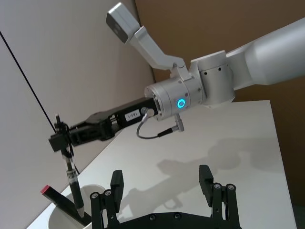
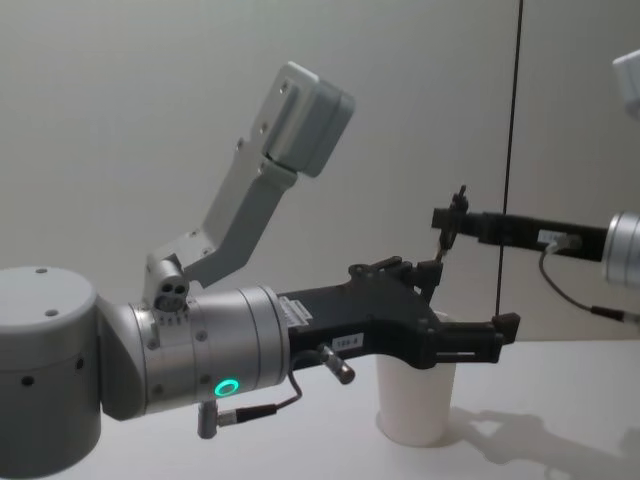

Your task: Place the pen into the pen holder.

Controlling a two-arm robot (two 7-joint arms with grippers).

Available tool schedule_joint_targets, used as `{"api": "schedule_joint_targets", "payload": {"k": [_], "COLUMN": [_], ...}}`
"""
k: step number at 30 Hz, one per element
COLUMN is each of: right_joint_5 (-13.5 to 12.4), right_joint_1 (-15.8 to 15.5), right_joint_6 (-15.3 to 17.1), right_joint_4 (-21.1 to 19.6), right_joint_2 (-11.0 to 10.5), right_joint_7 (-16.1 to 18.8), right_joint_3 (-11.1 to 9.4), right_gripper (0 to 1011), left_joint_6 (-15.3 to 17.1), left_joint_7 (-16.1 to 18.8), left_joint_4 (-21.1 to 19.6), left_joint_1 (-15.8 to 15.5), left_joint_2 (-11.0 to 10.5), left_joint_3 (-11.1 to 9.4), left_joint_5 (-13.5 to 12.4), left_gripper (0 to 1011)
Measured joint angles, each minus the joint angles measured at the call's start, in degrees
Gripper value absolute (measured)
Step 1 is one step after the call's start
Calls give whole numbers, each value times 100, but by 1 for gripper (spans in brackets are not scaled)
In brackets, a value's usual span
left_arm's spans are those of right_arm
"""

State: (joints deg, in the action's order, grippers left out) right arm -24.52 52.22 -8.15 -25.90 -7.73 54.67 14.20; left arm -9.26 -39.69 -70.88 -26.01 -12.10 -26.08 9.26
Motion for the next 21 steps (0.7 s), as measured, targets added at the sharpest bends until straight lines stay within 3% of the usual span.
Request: {"api": "schedule_joint_targets", "payload": {"k": [6, 10, 21], "right_joint_5": [57, 83, 107], "right_joint_1": [165, 281, 449], "right_joint_6": [-198, -345, -557], "right_joint_4": [391, 682, 1100], "right_joint_2": [88, 162, 268], "right_joint_7": [-7, -11, -34], "right_joint_3": [106, 177, 258], "right_gripper": [135, 220, 589], "left_joint_6": [0, 0, 0], "left_joint_7": [0, 0, 0], "left_joint_4": [0, 0, 0], "left_joint_1": [0, 0, 0], "left_joint_2": [0, 0, 0], "left_joint_3": [0, 0, 0], "left_joint_5": [0, 0, 0], "left_gripper": [1004, 1004, 1004]}}
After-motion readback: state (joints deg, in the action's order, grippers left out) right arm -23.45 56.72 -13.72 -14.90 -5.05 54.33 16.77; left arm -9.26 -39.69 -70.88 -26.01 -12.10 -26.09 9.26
